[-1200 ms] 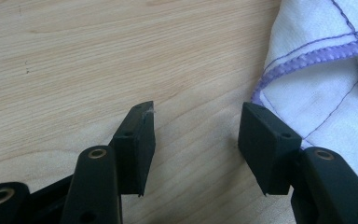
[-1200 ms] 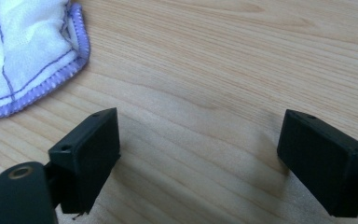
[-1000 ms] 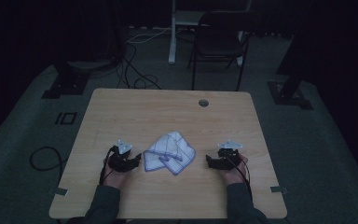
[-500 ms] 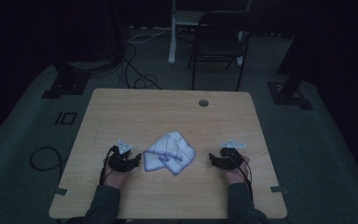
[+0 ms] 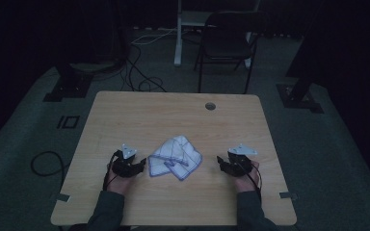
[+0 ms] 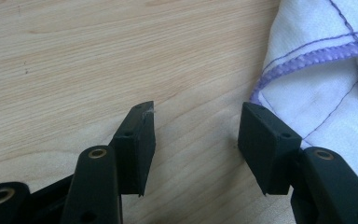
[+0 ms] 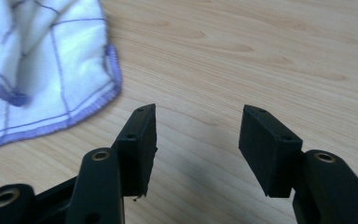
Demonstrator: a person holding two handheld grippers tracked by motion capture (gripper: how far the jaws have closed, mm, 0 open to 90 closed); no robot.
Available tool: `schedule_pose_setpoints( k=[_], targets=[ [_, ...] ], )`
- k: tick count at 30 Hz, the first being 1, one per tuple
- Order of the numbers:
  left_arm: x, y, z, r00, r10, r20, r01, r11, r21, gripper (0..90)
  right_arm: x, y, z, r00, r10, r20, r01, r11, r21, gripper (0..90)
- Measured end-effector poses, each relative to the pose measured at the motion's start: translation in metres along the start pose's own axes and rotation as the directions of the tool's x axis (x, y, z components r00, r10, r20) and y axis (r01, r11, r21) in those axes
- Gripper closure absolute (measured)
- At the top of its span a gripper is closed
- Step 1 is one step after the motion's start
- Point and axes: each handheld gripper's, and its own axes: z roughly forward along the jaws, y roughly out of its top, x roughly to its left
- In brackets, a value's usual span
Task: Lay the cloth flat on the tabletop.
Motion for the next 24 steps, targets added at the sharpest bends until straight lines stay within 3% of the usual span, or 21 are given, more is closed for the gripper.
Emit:
schedule_pose_setpoints(
  k=[24],
  targets=[
    [-0.003, 0.000, -0.001, 1.0000, 0.005, 0.007, -0.005, 1.0000, 0.005, 48.9, 0.041, 0.009, 0.002, 0.9919, -0.097, -0.082, 0.095, 0.9951, -0.026, 54.5]
  ],
)
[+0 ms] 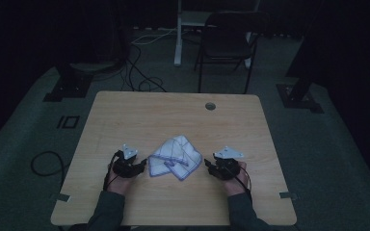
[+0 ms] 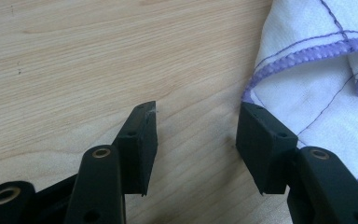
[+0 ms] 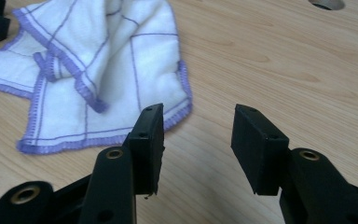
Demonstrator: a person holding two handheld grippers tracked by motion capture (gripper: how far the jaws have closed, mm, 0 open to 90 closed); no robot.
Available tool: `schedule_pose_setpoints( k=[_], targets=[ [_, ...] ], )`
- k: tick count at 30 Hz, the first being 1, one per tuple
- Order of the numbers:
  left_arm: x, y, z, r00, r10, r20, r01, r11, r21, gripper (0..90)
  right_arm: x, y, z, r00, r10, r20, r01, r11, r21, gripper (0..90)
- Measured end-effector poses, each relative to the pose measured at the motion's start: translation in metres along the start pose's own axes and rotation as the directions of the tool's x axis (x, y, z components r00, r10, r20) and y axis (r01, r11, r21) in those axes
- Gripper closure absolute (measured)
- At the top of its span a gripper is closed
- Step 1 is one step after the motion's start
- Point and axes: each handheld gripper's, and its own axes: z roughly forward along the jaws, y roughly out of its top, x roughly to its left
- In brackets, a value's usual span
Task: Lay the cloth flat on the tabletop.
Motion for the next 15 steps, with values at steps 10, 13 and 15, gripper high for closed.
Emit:
schedule_pose_setpoints(
  k=[10, 13, 15],
  targets=[
    [0.002, 0.001, -0.003, 0.9999, -0.010, 0.004, 0.010, 0.9999, 0.012, 51.4, 0.017, 0.001, 0.008, 0.9990, -0.029, -0.033, 0.029, 0.9995, 0.009, 56.1],
    [0.003, 0.001, -0.005, 0.9999, -0.015, 0.004, 0.015, 0.9999, 0.008, 51.4, 0.021, 0.002, 0.010, 0.9984, -0.036, -0.043, 0.037, 0.9993, 0.008, 56.5],
    [0.004, 0.001, -0.005, 0.9998, -0.020, 0.005, 0.020, 0.9998, 0.006, 51.4, 0.024, 0.002, 0.011, 0.9981, -0.041, -0.047, 0.041, 0.9991, 0.007, 56.7]
  ],
)
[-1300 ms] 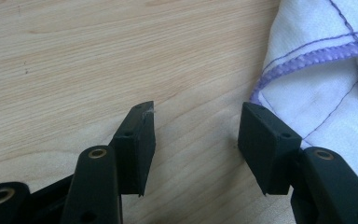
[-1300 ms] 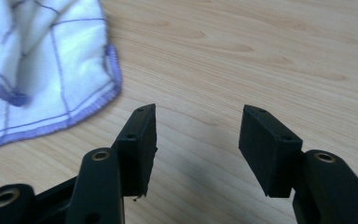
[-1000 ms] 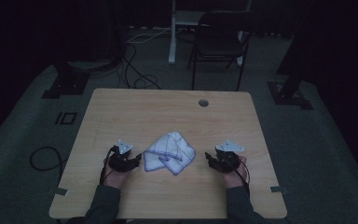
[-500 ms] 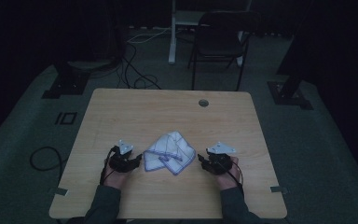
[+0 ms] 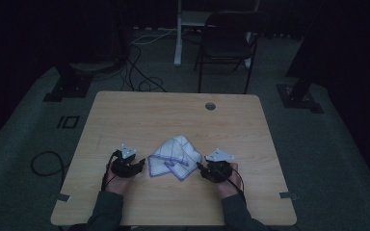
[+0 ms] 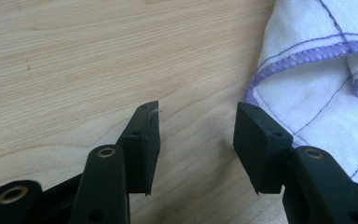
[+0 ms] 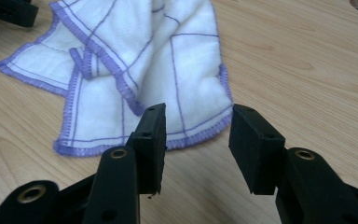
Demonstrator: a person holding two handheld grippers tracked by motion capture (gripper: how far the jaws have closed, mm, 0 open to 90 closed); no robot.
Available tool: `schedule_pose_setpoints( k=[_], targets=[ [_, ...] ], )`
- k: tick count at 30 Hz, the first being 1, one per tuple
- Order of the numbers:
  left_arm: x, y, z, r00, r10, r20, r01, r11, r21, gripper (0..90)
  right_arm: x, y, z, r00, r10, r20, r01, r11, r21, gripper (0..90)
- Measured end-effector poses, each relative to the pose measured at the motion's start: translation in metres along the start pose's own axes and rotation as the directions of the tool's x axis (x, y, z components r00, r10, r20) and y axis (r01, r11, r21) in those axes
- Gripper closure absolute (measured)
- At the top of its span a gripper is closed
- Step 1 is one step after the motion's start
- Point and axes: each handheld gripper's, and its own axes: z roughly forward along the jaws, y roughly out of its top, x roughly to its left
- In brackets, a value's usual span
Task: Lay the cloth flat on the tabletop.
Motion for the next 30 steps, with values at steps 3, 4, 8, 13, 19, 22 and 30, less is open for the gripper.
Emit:
schedule_pose_setpoints(
  k=[3, 4, 8, 13, 19, 22, 30],
  targets=[
    [0.000, 0.000, 0.000, 1.0000, -0.001, 0.002, 0.001, 1.0000, 0.000, 51.4, 0.003, 0.001, 0.002, 0.9999, -0.007, -0.008, 0.007, 1.0000, 0.001, 56.8],
    [0.000, 0.000, 0.000, 1.0000, -0.001, 0.004, 0.001, 1.0000, 0.000, 51.4, 0.004, 0.001, 0.002, 0.9999, -0.010, -0.011, 0.010, 1.0000, 0.001, 56.9],
    [0.000, 0.000, -0.001, 0.9999, -0.002, 0.013, 0.002, 1.0000, 0.003, 53.0, 0.008, 0.002, 0.005, 0.9995, -0.018, -0.024, 0.018, 0.9998, 0.001, 57.4],
    [-0.002, 0.000, -0.004, 0.9997, 0.001, 0.024, -0.001, 1.0000, -0.005, 53.4, 0.014, 0.002, 0.008, 0.9985, -0.032, -0.044, 0.032, 0.9995, 0.002, 58.4],
    [-0.003, 0.000, -0.005, 0.9993, 0.003, 0.037, -0.003, 1.0000, -0.008, 54.8, 0.022, 0.003, 0.013, 0.9969, -0.047, -0.063, 0.047, 0.9989, 0.006, 59.6],
    [-0.004, -0.001, -0.006, 0.9993, 0.000, 0.037, 0.001, 0.9999, -0.014, 55.6, 0.027, 0.003, 0.015, 0.9955, -0.059, -0.075, 0.059, 0.9982, 0.009, 59.9],
    [-0.008, 0.000, -0.010, 0.9983, -0.008, 0.058, 0.009, 0.9994, -0.033, 58.0, 0.042, 0.003, 0.023, 0.9894, -0.097, -0.108, 0.100, 0.9947, 0.022, 63.9]
  ],
)
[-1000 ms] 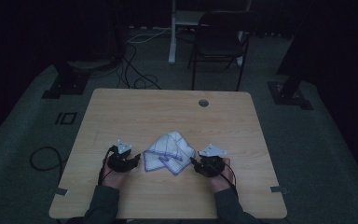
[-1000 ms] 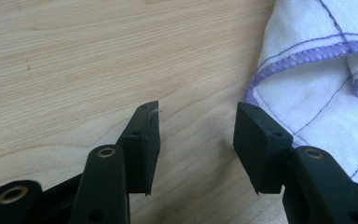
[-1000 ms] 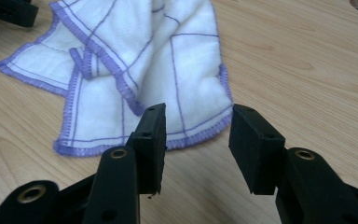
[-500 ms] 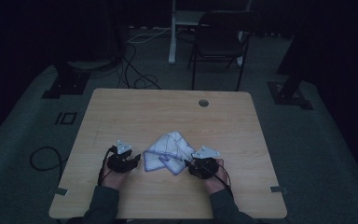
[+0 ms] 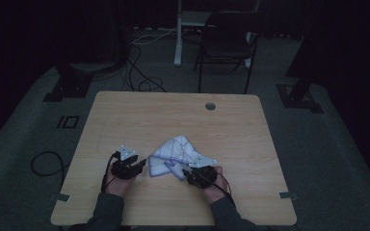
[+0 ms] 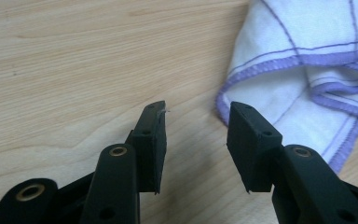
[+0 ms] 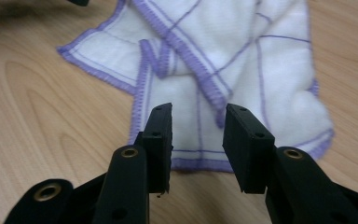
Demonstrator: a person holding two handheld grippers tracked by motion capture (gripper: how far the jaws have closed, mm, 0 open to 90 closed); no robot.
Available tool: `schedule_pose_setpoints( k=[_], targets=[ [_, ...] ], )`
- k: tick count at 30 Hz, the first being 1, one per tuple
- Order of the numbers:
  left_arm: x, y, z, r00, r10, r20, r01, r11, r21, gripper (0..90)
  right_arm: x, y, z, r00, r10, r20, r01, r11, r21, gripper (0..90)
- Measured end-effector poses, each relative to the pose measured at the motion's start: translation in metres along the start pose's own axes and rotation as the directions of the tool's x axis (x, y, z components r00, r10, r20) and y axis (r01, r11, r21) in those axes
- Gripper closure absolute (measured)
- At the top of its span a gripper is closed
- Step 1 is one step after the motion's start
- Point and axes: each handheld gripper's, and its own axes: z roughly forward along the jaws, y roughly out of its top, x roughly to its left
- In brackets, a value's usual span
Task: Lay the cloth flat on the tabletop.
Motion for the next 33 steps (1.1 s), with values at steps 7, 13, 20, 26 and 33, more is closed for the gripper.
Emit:
schedule_pose_setpoints(
  k=[7, 13, 20, 26, 33],
  targets=[
    [-0.012, 0.000, 0.001, 0.9991, 0.023, 0.036, -0.023, 0.9997, 0.000, 59.5, 0.009, -0.001, 0.007, 0.9995, -0.025, -0.020, 0.025, 0.9994, 0.025, 64.8],
    [-0.031, 0.000, 0.003, 0.9904, 0.060, 0.124, -0.059, 0.9982, -0.010, 59.4, 0.012, -0.002, 0.011, 0.9992, -0.027, -0.030, 0.028, 0.9989, 0.038, 59.9],
    [-0.057, -0.002, 0.013, 0.9719, 0.145, 0.185, -0.149, 0.9888, 0.006, 56.7, 0.012, -0.003, 0.015, 0.9991, -0.018, -0.038, 0.020, 0.9985, 0.051, 57.8],
    [-0.062, -0.003, 0.016, 0.9686, 0.163, 0.188, -0.171, 0.9850, 0.025, 54.0, 0.012, -0.003, 0.014, 0.9983, -0.016, -0.057, 0.019, 0.9988, 0.046, 55.2],
    [-0.063, -0.002, 0.018, 0.9677, 0.175, 0.181, -0.184, 0.9825, 0.030, 53.0, 0.014, -0.003, 0.016, 0.9977, -0.035, -0.058, 0.038, 0.9977, 0.057, 54.0]
  ],
)
